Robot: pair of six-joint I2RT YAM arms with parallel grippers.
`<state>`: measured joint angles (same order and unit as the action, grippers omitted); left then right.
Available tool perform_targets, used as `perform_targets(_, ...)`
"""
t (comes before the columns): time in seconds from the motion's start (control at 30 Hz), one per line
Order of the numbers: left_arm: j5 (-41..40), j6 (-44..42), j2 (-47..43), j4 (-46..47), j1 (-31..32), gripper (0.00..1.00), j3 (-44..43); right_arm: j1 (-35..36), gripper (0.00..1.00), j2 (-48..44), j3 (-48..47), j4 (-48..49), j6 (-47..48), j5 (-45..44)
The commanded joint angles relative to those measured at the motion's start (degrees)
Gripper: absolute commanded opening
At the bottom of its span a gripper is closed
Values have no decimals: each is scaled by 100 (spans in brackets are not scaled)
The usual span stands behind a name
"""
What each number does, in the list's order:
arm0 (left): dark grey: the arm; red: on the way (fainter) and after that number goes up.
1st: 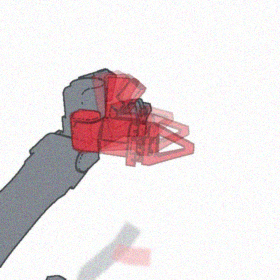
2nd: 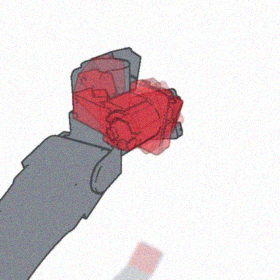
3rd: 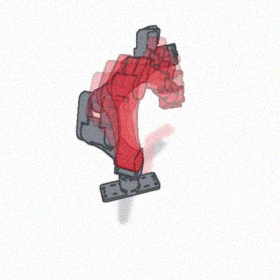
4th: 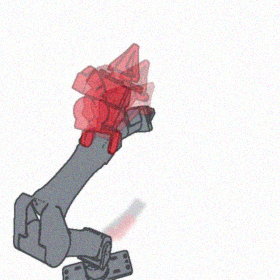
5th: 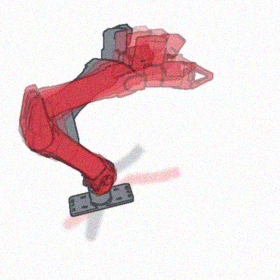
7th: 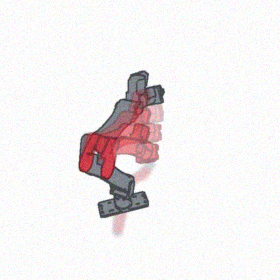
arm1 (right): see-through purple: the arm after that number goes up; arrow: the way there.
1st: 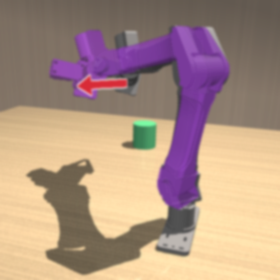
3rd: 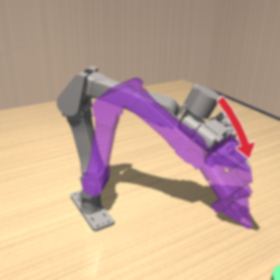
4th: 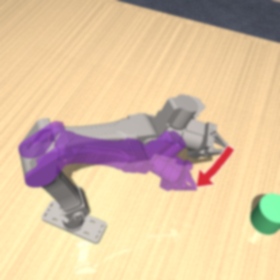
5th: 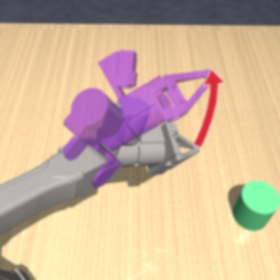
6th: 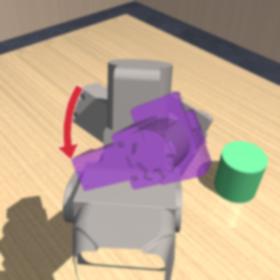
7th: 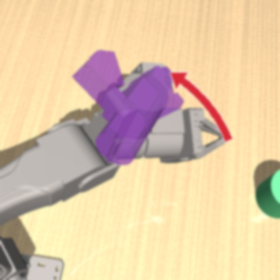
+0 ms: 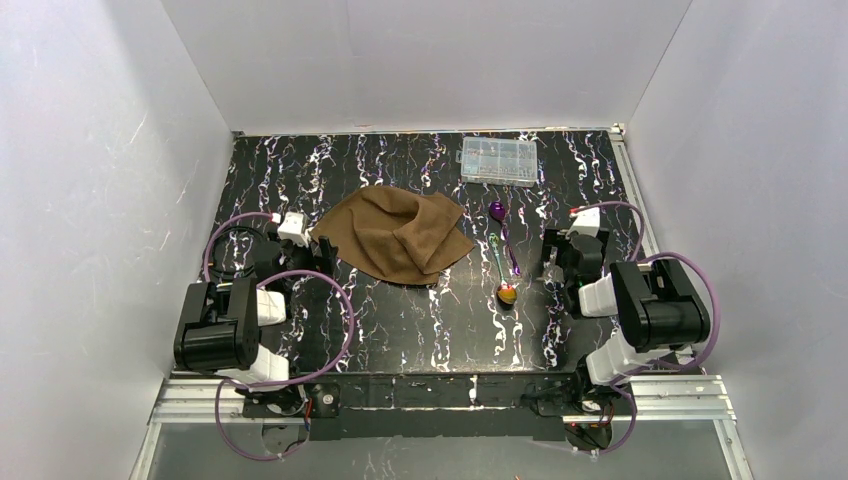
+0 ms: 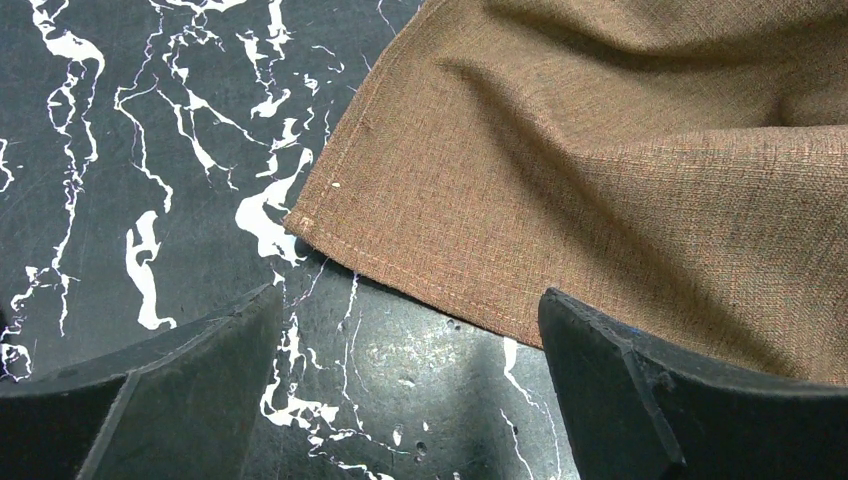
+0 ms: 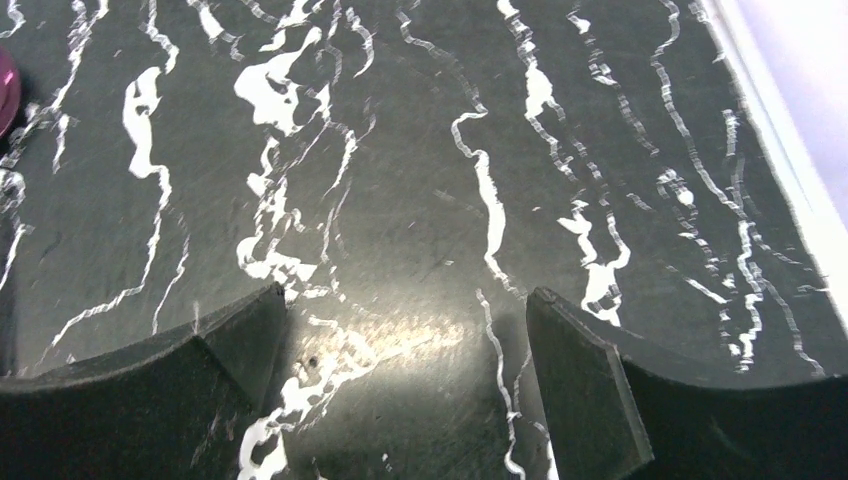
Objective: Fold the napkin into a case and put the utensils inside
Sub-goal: Pick up the rectangle-folded napkin from the center of the board.
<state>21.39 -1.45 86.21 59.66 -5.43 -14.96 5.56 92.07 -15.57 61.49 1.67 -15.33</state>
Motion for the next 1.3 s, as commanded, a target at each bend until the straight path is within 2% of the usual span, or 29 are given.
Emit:
perform_targets(0.0,-83,41,-404,-444,8,99,-289,85,99,-744,-889,-1687,-373,-1224)
perform_targets(0.03,-23,102,-501,-935,-37,99,-469,83,99,-891,-1169,-2168,-508,-1356)
perform_targets(0.17,301,226,-929,-4431,-81,99,-2275,137,99,-1461,-2274,-3770,-562,-735)
perform_targets(0.27,559,-132,-881,-6191,-81,99,-3438,123,99,-1542,-2910,-4264,-1502,-79)
perform_targets(0.33,888,-439,-733,-7364,-81,99,-4236,-125,99,-1473,-3350,-4744,-2762,929)
perform_targets(0.4,1129,-769,-512,-8350,-81,98,-5053,-406,99,-1226,-3723,-4877,-3308,2390)
perform_targets(0.47,1241,-1101,-361,-8945,-81,99,-5469,-377,99,-996,-3859,-4537,-3597,3391)
perform_targets(0.5,1257,-1264,-322,-9093,-81,98,-5581,-60,99,-952,-4032,-4686,-3423,3304)
perform_targets(0.57,1261,-1573,-200,-9382,-81,98,-5778,958,99,-1033,-4461,-5743,-2457,2110)
perform_targets(0.63,1123,-1578,48,-9675,-79,99,-6058,1794,99,-1070,-4576,-6292,-1887,1295)
perform_targets(0.83,666,-1611,986,-10280,-80,96,-6568,3583,99,-1752,-3863,-6557,-1317,-385)
perform_targets(0.97,596,-2673,1311,-10721,-81,96,-6607,4642,99,-1828,-3742,-6924,-1129,-1031)
perform_targets(1.07,339,-3024,1689,-11174,-81,94,-6895,5391,96,-1755,-3663,-6944,-1133,-1423)
perform_targets(1.27,254,-2554,2305,-11290,-79,87,-7300,5946,91,-1231,-3695,-6691,-1263,-1380)
